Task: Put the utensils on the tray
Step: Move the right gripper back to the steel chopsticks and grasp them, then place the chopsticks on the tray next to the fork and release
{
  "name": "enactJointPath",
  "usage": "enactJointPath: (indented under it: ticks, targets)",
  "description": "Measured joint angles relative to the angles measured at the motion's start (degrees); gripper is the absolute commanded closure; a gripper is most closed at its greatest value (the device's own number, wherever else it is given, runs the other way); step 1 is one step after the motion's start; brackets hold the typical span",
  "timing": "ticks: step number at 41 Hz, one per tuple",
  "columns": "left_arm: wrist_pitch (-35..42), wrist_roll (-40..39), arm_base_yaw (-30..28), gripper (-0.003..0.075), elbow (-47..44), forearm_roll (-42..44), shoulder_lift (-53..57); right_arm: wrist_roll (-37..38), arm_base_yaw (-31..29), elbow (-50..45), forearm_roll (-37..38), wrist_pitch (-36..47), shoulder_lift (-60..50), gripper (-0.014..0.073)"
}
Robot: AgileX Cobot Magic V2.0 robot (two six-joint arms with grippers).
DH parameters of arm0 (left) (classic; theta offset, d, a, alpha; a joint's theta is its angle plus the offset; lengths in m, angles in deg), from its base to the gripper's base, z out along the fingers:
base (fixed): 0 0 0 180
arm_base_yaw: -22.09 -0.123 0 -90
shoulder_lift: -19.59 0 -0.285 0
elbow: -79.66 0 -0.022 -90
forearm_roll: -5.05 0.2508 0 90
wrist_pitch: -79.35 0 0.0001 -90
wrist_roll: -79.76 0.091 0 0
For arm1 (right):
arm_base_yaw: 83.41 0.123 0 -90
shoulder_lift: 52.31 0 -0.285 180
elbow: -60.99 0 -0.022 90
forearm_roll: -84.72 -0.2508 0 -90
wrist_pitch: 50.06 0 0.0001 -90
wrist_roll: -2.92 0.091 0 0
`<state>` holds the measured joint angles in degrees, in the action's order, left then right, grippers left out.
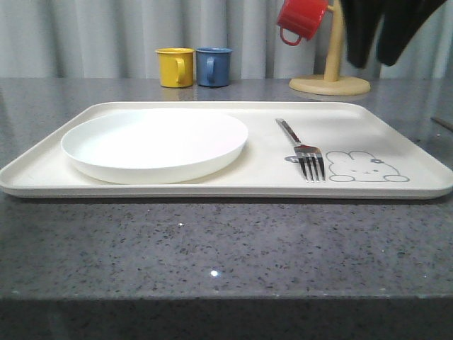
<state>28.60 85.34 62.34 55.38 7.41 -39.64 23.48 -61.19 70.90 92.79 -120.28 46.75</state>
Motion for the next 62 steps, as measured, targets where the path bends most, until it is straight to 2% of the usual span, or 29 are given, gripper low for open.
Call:
enactJointPath:
  ticks: [12, 21, 37, 53, 56, 62]
  targets:
    - [0.0, 0.0, 0.0, 0.0353, 0.0, 0.0, 0.0, -8.7, -15.7, -9.8, -2.1, -0.2, -3.5, 0.0296]
    - [0.0, 0.0, 0.0, 0.0353, 0.0, 0.0, 0.0, -13.9, -23.4, -13.0, -6.5, 3.4, -3.4, 0.0296]
    - [0.0, 0.0, 0.0, 0.0353, 0.0, 0.0, 0.0, -14.9, -24.3, -13.1, -8.4, 7.1, -2.6, 0.0296]
    - [0.0, 0.0, 0.0, 0.0353, 0.0, 0.0, 0.0, -15.0, -24.3, -13.1, -8.5, 7.7, 5.0, 0.0298]
    - [0.0, 0.0, 0.0, 0.0353, 0.0, 0.0, 0.0, -15.0, -24.3, -13.1, -8.5, 7.7, 5.6, 0.0336]
    - [0.0, 0.0, 0.0, 0.0353, 0.0, 0.0, 0.0, -15.1, -24.3, -13.1, -8.1, 7.7, 5.6, 0.0502]
